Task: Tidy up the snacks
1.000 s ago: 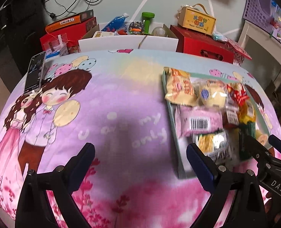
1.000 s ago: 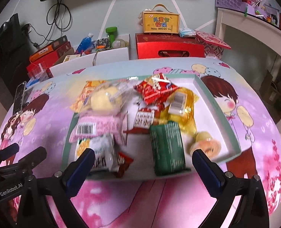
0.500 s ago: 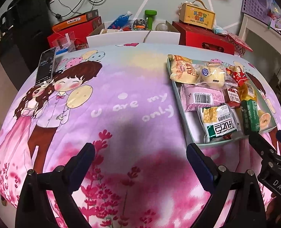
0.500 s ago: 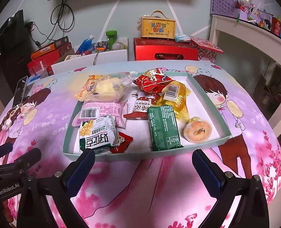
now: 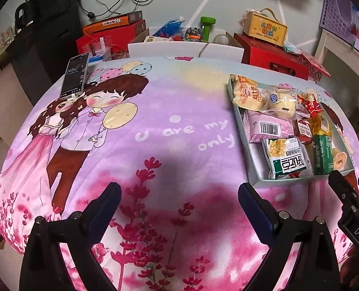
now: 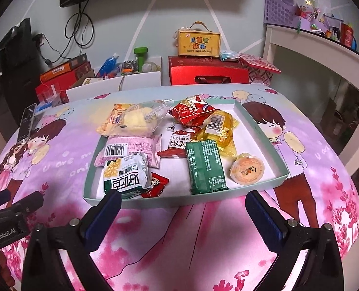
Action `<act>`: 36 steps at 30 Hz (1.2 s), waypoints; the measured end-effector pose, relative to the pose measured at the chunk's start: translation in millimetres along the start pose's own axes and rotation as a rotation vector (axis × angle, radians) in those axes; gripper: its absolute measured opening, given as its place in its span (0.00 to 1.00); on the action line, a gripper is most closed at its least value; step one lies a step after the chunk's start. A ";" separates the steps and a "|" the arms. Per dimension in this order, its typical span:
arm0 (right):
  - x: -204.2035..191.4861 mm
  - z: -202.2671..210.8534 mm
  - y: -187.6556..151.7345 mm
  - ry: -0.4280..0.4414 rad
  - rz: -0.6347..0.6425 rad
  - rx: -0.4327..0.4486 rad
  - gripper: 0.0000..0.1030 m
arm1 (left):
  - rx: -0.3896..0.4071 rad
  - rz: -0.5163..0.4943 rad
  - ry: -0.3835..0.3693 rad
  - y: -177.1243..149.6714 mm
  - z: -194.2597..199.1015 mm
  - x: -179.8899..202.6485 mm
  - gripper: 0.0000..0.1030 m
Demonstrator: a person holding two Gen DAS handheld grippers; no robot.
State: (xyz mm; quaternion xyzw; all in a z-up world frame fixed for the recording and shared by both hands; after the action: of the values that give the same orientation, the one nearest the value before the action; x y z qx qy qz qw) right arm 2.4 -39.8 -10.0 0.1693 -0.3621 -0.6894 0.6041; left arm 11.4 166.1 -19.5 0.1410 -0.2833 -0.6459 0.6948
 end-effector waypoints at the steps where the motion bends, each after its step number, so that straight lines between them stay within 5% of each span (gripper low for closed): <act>1: -0.6 -0.2 -0.3 0.000 0.003 0.000 1.00 | -0.001 -0.002 0.000 0.1 -0.3 0.3 0.94; 36: -3.3 -5.7 -2.3 0.004 0.009 -0.017 1.00 | -0.024 -0.035 0.024 -0.4 -5.0 3.4 0.94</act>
State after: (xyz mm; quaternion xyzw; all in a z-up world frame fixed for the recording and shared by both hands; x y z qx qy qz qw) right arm 5.2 -38.3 -16.1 0.1638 -0.3557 -0.6893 0.6095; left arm 14.0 161.9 -23.0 0.1451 -0.2648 -0.6595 0.6884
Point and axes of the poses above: each gripper's, at about its wrist camera, not at the fingertips, and z roughly against the way its jaws point, x to its right, y to its top, the point moved 4 cm from there along -z, roughly the way its jaws point, and after that the axes turned 15 degrees about -y, right-handed, at the moved point
